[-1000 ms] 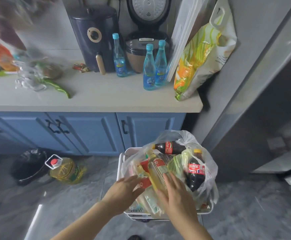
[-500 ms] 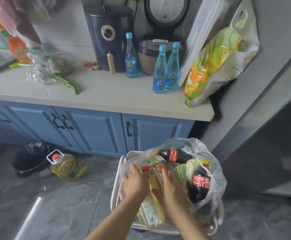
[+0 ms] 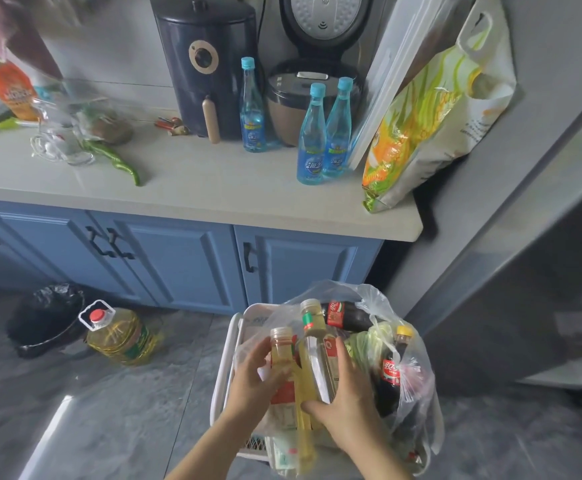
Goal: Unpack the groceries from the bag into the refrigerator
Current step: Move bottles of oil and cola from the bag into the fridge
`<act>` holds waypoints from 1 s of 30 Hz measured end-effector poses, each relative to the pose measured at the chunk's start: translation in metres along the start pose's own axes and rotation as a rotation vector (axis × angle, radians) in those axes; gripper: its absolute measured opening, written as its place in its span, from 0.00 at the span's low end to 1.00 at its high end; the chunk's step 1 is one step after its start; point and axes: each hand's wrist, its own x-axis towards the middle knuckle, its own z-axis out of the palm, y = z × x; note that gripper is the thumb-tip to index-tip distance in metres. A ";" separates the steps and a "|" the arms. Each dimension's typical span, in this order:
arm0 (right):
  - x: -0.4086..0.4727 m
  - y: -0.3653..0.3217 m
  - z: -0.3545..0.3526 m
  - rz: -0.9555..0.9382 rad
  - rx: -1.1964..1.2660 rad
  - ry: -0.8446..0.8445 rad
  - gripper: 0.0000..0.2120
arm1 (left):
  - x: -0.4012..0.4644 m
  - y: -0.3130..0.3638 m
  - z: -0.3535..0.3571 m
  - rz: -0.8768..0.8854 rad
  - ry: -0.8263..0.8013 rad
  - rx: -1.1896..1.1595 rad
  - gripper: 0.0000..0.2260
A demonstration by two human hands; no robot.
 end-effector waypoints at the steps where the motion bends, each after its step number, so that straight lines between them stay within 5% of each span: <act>1: 0.000 -0.002 -0.001 0.002 -0.008 -0.011 0.57 | -0.003 -0.002 -0.002 -0.006 -0.078 0.019 0.31; 4: 0.003 -0.008 0.001 0.010 -0.087 -0.065 0.58 | -0.006 -0.014 -0.004 -0.026 -0.161 0.229 0.47; 7: 0.002 -0.008 0.003 0.001 -0.086 -0.127 0.58 | -0.006 -0.021 -0.008 -0.063 -0.164 0.301 0.52; 11: 0.000 -0.008 -0.002 -0.008 -0.097 -0.163 0.57 | -0.006 -0.023 -0.004 -0.197 -0.121 0.180 0.35; 15: -0.001 -0.009 -0.005 0.016 -0.210 -0.166 0.57 | -0.008 -0.022 0.005 -0.197 -0.135 0.091 0.37; 21: 0.004 -0.015 -0.012 0.140 -0.192 -0.169 0.60 | -0.017 -0.020 0.010 -0.067 -0.071 -0.006 0.40; 24: 0.004 -0.011 -0.017 0.088 -0.136 -0.145 0.59 | -0.019 -0.021 0.016 0.037 -0.084 0.088 0.49; 30: 0.003 -0.011 -0.023 0.003 -0.124 -0.146 0.55 | -0.024 0.006 0.011 0.299 -0.143 0.528 0.50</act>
